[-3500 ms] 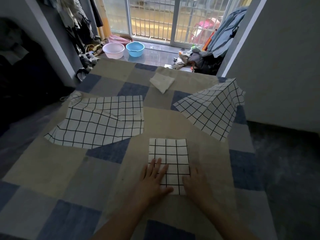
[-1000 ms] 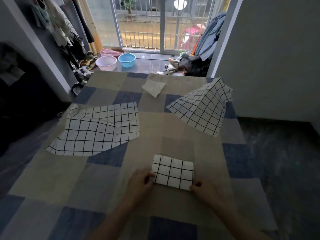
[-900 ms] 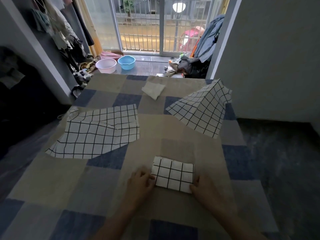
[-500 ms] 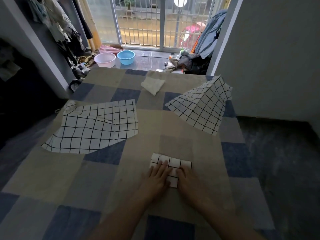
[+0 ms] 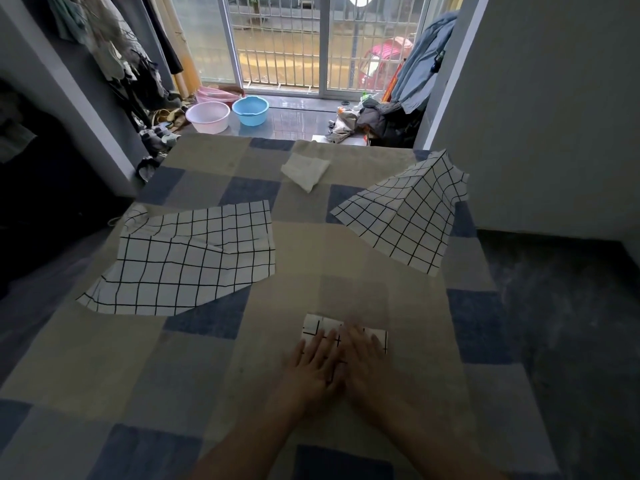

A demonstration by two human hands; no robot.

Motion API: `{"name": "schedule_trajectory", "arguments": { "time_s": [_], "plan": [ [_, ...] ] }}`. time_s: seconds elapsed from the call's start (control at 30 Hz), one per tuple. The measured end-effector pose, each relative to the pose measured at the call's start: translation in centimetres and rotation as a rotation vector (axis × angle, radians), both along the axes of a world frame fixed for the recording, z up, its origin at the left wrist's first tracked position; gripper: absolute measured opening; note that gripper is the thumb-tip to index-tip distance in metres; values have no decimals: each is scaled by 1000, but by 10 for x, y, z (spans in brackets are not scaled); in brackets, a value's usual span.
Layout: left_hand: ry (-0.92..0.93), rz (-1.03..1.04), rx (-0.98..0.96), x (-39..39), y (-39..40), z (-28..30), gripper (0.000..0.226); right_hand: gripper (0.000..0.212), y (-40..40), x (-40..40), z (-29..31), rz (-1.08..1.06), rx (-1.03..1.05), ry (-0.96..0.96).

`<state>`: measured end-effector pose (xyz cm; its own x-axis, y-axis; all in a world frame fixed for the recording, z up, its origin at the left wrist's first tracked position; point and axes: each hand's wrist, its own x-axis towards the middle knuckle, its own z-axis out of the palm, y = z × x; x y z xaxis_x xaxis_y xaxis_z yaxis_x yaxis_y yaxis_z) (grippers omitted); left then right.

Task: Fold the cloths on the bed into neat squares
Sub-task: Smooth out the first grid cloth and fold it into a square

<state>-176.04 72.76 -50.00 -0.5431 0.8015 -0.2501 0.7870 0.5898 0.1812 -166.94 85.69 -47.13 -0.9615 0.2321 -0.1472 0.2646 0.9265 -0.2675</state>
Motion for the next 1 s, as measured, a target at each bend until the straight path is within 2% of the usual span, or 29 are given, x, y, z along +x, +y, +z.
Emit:
{"name": "schedule_trajectory", "arguments": {
  "time_s": [0.07,0.13,0.3,0.43,0.6,0.8,0.9,0.93,1.0],
  "plan": [
    [-93,-15,-33,1,4,10,64,64,-4,1,-13,-57,-17,-102],
    [-151,-40,-95,-4,7,22,60,64,-2,9,-20,-87,-18,-154],
    [-120,-95,-132,-19,17,46,59,69,19,18,-21,-105,10,-223],
    [-85,-171,-141,-29,22,46,70,71,38,25,-22,-109,18,-200],
    [-39,-316,-154,-41,18,36,85,80,52,5,9,-122,-12,-201],
    [-103,-189,-171,-46,-5,18,112,78,60,-16,29,-211,-98,-247],
    [-109,-188,-162,-43,-4,21,124,75,59,-22,29,-230,-103,-267],
    [-108,-189,-163,-43,-3,21,123,75,59,-24,29,-227,-102,-283],
    [-120,-150,-156,-43,0,22,108,79,60,-29,31,-226,-107,-329]
  ]
}}
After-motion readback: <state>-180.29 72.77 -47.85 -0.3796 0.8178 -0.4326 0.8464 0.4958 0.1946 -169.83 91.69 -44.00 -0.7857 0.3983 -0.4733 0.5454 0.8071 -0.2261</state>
